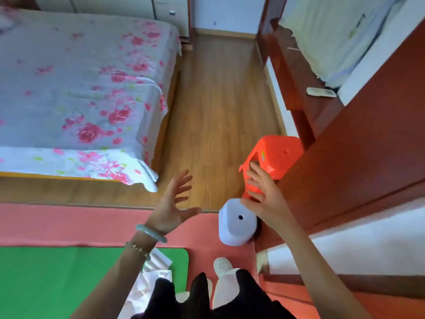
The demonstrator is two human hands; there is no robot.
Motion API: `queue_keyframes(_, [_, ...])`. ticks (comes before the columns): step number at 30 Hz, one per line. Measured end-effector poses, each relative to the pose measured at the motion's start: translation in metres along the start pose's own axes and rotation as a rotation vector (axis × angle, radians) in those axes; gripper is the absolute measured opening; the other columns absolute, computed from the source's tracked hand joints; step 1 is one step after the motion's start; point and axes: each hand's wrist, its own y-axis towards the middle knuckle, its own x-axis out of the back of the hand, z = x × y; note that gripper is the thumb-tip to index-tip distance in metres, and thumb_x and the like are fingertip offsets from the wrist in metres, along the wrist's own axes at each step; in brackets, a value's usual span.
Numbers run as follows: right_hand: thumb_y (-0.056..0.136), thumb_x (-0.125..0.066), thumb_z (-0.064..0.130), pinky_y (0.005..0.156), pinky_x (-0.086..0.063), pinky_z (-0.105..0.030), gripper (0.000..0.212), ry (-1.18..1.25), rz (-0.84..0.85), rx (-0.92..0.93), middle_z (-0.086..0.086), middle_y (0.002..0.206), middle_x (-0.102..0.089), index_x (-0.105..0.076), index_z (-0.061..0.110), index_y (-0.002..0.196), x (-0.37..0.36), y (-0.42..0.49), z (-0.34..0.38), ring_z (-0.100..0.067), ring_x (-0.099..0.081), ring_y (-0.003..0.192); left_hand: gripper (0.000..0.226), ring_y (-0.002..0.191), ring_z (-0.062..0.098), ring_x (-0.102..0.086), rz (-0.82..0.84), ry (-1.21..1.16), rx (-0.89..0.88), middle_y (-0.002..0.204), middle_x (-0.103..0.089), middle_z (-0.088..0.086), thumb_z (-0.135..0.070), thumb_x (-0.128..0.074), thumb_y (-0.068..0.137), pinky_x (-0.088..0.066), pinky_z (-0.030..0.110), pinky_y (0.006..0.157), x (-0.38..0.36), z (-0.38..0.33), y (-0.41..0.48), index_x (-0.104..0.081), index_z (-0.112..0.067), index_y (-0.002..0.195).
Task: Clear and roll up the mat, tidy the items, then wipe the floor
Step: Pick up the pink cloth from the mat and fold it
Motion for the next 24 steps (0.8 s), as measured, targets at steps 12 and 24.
queue_keyframes(12, [0.072, -0.074, -0.001, 0.099, -0.045, -0.027, 0.084, -0.045, 0.66, 0.11, 0.006, 0.134, -0.048, -0.034, 0.043, 0.132, -0.073, 0.15, 0.026, -0.007, -0.048, 0.124, 0.093, 0.115, 0.003, -0.053, -0.66, -0.014, 0.269, 0.135, -0.044, -0.014, -0.053, -0.08, 0.053, -0.05, 0.022, 0.088, 0.035, 0.008, -0.041, -0.027, -0.058, 0.13])
queue_keyframes(24, [0.066, -0.07, 0.013, 0.096, -0.046, -0.025, 0.078, -0.117, 1.104, 0.212, 0.004, 0.135, -0.048, -0.037, 0.044, 0.13, -0.209, 0.126, 0.053, -0.004, -0.049, 0.121, 0.091, 0.117, -0.005, -0.048, -1.107, 0.009, 0.417, 0.134, -0.04, -0.022, -0.039, -0.08, 0.058, -0.046, 0.014, 0.09, 0.042, 0.007, -0.166, -0.025, -0.063, 0.127])
